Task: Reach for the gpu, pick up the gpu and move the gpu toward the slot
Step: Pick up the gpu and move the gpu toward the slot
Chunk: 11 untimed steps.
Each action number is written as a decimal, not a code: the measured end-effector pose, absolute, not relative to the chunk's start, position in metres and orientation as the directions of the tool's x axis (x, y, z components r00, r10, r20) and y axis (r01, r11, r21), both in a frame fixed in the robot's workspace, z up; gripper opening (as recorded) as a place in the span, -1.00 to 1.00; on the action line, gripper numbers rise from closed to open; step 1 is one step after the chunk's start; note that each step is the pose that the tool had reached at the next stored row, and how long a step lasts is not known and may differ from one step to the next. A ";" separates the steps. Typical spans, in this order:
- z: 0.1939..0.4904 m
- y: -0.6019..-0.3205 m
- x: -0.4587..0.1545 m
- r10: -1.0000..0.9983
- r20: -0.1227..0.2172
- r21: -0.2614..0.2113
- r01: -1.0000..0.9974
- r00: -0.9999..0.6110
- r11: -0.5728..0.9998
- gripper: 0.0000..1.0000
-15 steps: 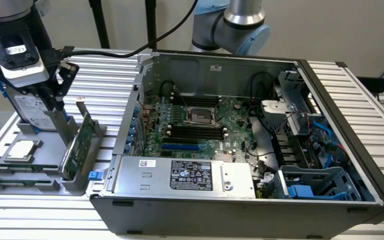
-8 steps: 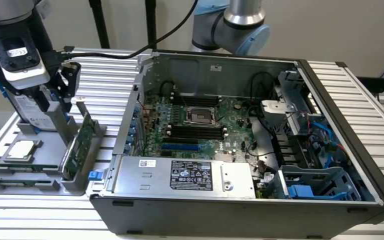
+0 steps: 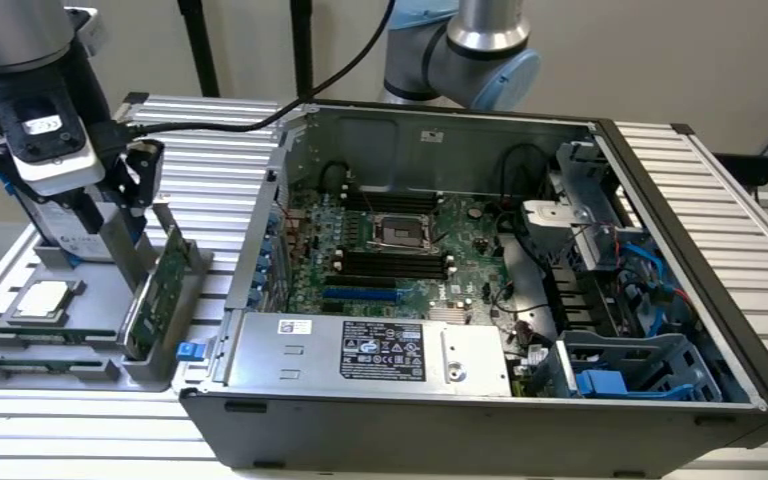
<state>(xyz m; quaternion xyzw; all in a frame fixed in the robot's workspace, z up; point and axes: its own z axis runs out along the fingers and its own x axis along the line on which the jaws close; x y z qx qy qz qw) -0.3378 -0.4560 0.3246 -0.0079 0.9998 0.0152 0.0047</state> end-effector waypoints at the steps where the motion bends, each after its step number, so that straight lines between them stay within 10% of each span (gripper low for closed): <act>1: 0.323 -0.456 -0.338 -0.013 -0.010 0.030 -0.014 -1.000 0.999 -0.04; 11: 0.304 -0.458 -0.338 0.013 -0.013 0.029 0.013 -1.000 0.999 -0.04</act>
